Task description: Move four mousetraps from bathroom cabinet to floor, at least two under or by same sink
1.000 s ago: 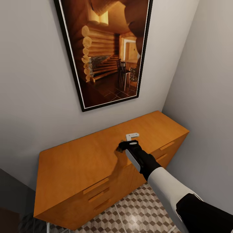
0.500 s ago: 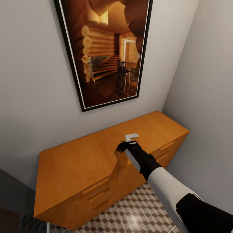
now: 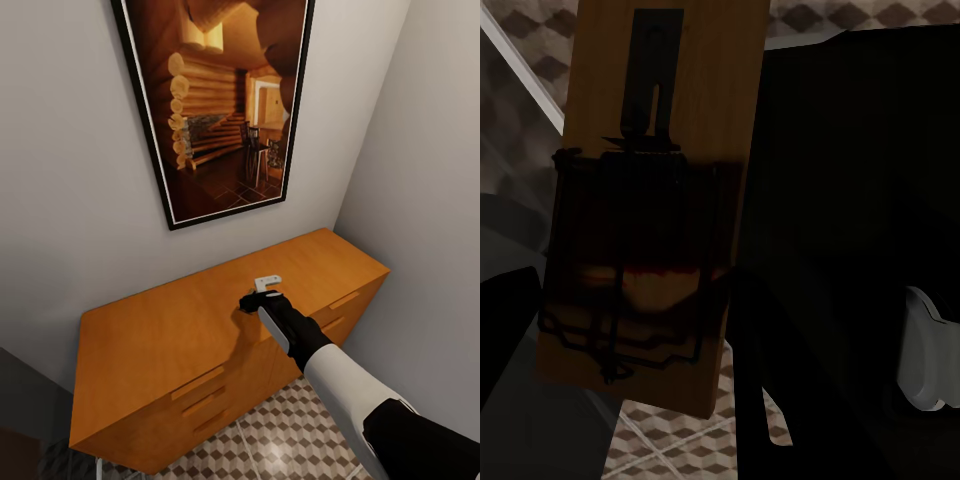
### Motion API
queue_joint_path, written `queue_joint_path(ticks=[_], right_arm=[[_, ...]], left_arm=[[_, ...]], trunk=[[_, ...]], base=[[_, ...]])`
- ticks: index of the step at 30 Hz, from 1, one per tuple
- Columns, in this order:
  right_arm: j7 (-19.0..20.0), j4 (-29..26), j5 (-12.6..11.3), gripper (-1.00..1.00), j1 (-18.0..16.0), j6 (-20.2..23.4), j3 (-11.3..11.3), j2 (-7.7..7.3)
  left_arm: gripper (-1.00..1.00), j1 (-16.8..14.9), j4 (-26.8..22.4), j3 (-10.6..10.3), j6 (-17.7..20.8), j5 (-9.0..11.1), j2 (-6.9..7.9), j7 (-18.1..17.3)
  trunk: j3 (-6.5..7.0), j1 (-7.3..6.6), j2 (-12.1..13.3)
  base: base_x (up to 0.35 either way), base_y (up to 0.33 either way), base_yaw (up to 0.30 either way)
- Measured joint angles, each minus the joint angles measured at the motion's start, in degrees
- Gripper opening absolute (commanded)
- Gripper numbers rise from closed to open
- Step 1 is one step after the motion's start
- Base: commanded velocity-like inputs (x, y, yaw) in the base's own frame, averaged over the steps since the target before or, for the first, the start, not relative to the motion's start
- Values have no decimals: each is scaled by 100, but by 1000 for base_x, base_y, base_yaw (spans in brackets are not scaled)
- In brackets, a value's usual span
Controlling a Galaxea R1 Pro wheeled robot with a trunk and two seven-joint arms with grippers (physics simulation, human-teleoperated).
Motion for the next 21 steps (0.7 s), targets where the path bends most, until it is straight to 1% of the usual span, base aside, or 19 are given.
queue_joint_path(ticks=[17,21], right_arm=[[8,0,6,100,0,12,-17,0],[5,-1,15,100,0,74,-21,0]], left_arm=[[-100,0,0,0,0,1,0,0],[-100,0,0,0,0,1,0,0]], trunk=[[0,0,0],[0,0,0]], base=[[0,0,0],[0,0,0]])
